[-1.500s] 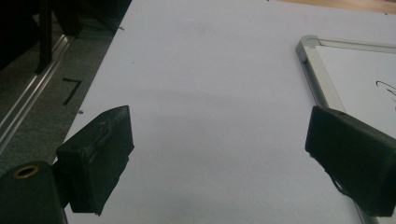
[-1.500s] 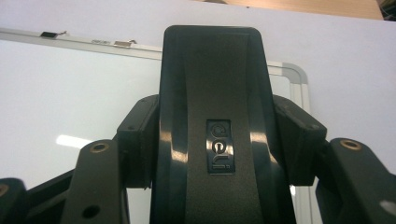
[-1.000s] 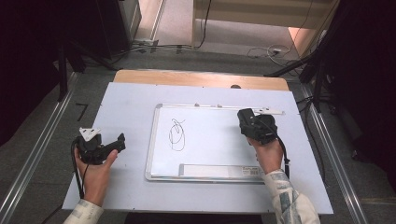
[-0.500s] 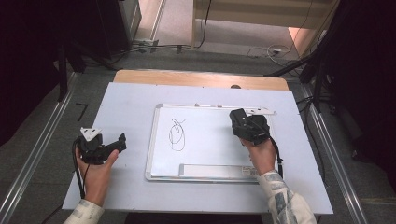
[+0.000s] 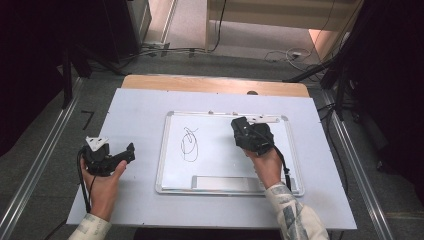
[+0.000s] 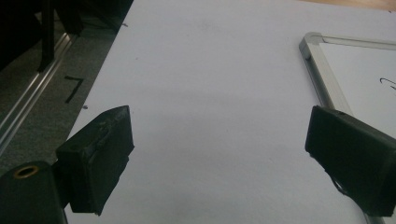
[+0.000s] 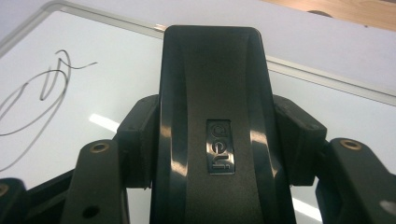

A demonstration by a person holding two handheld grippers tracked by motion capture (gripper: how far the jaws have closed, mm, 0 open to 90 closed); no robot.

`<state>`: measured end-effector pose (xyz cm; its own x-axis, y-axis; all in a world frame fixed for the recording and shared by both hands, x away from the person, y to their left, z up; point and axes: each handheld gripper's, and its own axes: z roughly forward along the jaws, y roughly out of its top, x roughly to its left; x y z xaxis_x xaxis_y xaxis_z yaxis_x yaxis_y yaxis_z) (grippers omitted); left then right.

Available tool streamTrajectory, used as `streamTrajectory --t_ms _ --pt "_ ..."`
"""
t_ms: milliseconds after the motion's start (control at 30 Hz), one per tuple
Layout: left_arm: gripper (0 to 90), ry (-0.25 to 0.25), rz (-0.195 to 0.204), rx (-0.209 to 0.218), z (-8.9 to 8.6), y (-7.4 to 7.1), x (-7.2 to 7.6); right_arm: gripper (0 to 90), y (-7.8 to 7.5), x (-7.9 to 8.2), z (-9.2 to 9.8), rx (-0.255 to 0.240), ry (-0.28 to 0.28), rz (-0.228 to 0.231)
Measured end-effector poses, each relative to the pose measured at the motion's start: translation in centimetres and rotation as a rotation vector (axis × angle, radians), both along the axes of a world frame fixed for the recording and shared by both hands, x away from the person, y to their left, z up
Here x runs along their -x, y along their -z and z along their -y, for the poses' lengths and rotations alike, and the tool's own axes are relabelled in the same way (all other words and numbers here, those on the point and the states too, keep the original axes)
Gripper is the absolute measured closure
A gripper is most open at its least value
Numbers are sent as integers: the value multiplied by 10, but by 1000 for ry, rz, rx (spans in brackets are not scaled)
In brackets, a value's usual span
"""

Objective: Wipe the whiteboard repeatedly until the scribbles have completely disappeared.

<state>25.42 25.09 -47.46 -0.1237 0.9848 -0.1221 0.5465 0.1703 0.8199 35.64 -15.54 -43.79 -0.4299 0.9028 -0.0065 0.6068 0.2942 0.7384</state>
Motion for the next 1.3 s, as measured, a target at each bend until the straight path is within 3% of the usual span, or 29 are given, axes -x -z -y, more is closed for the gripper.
streamTrajectory --t_ms 1300 --pt "80 5 2 14 -1 -1 1 376 21 1 -94 -4 -145 -33"
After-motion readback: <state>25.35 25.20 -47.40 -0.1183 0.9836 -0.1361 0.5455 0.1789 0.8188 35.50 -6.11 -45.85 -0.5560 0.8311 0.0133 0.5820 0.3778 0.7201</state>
